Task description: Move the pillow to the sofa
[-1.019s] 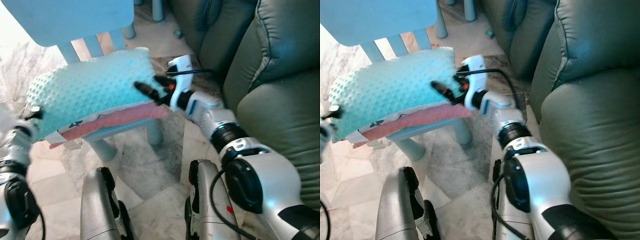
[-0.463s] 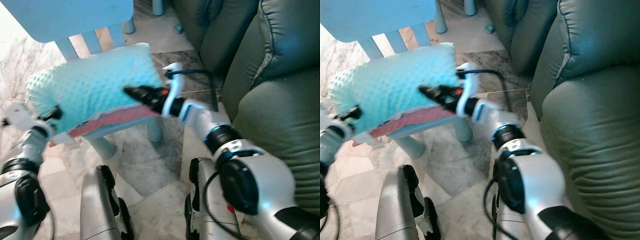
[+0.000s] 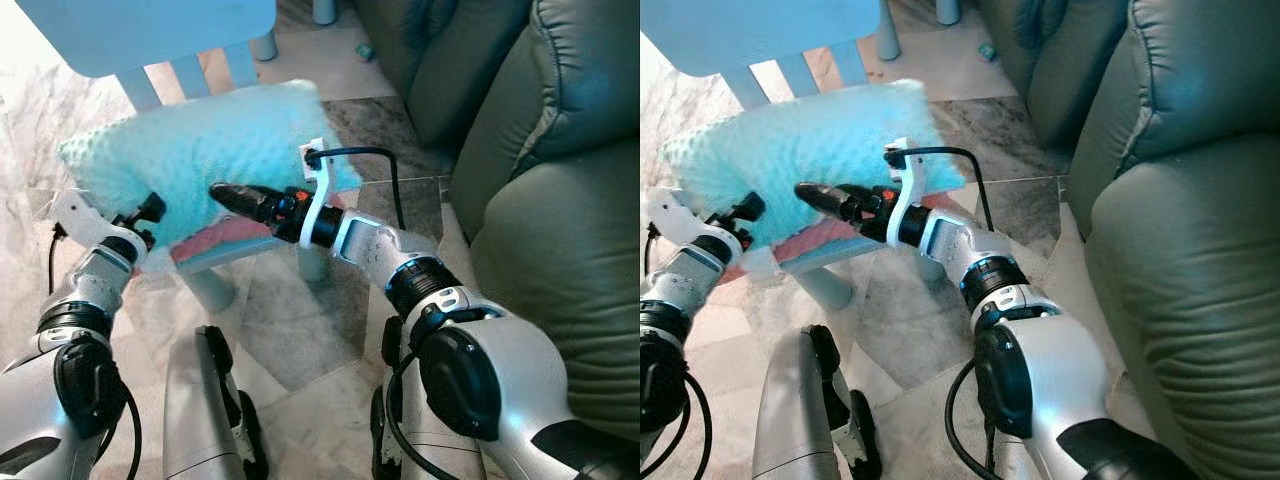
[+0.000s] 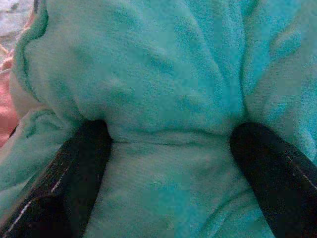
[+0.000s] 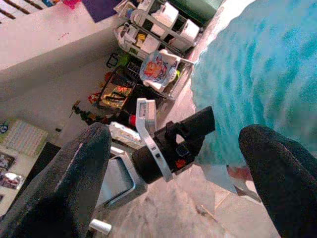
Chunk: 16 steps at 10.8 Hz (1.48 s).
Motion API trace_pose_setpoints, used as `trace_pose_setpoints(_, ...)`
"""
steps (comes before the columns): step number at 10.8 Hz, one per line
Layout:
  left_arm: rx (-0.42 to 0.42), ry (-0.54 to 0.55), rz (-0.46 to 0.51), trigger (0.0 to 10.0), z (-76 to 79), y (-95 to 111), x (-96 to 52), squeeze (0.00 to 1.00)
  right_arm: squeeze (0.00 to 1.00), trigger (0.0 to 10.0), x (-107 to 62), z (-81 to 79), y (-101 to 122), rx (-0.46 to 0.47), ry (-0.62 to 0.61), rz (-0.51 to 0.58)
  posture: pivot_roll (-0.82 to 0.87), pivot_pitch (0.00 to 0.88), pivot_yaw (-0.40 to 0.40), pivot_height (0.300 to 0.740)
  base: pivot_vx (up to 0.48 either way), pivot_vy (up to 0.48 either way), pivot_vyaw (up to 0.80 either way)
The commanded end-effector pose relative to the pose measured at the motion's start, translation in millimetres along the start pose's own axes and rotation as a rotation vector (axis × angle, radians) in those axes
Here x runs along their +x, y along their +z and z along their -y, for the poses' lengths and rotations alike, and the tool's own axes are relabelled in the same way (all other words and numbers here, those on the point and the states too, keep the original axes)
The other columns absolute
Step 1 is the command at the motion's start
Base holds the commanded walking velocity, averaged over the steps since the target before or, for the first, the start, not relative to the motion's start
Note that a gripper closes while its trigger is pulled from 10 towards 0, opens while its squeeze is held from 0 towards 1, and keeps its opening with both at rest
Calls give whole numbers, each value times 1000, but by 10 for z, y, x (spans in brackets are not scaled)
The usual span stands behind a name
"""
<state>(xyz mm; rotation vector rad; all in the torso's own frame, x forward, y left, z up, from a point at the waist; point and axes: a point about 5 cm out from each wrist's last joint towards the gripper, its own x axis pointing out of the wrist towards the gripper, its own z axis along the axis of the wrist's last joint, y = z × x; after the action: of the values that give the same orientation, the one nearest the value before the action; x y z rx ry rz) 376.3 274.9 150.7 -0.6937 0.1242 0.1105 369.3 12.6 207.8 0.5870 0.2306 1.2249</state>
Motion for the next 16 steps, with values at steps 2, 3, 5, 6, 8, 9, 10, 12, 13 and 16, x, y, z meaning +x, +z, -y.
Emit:
trace_pose_setpoints(2, 9, -19, -27, 10000, -50, -19, -26, 0, 0, 10000, -54, 38, -97, 1, 9, -40, -159, 411, 21, 501, 0, 0, 0)
trace_pose_setpoints(3, 20, -15, -32, 10000, -119, -27, -58, 0, 0, 10000, -100, 76, -124, 4, -8, -48, -155, 410, 20, 501, 0, 0, 0)
trace_pose_setpoints(5, 53, 23, -34, 10000, -261, -35, -121, 0, 0, 10000, -139, 116, -144, -66, -34, -72, -152, 404, 24, 501, 0, 0, 0)
trace_pose_setpoints(6, 79, 42, -8, 10000, -303, 22, -142, 0, 0, 10000, -156, 127, -108, -121, -45, -69, -151, 404, 27, 501, 0, 0, 0)
trace_pose_setpoints(8, 119, 129, 164, 10000, -470, 381, -263, 0, 0, 10000, -236, 146, 80, -356, -67, -53, -142, 400, 24, 501, 0, 0, 0)
trace_pose_setpoints(9, 158, 188, 230, 10000, -581, 501, -342, 0, 0, 10000, -285, 169, 179, -413, -106, -20, -139, 392, 20, 501, 0, 0, 0)
trace_pose_setpoints(10, 151, 233, 245, 10000, -650, 536, -377, 0, 0, 10000, -308, 179, 222, -422, -119, -5, -140, 390, 20, 501, 0, 0, 0)
trace_pose_setpoints(12, 146, 333, 295, 10000, -731, 618, -423, 0, 0, 10000, -388, 236, 317, -468, -194, 16, -143, 385, 22, 501, 0, 0, 0)
trace_pose_setpoints(13, 136, 373, 293, 10000, -748, 611, -424, 0, 0, 10000, -409, 257, 337, -477, -225, 17, -144, 387, 22, 501, 0, 0, 0)
trace_pose_setpoints(16, 75, 357, 222, 10000, -673, 454, -332, 0, 0, 10000, -364, 276, 287, -582, -302, -29, -159, 402, 22, 501, 0, 0, 0)
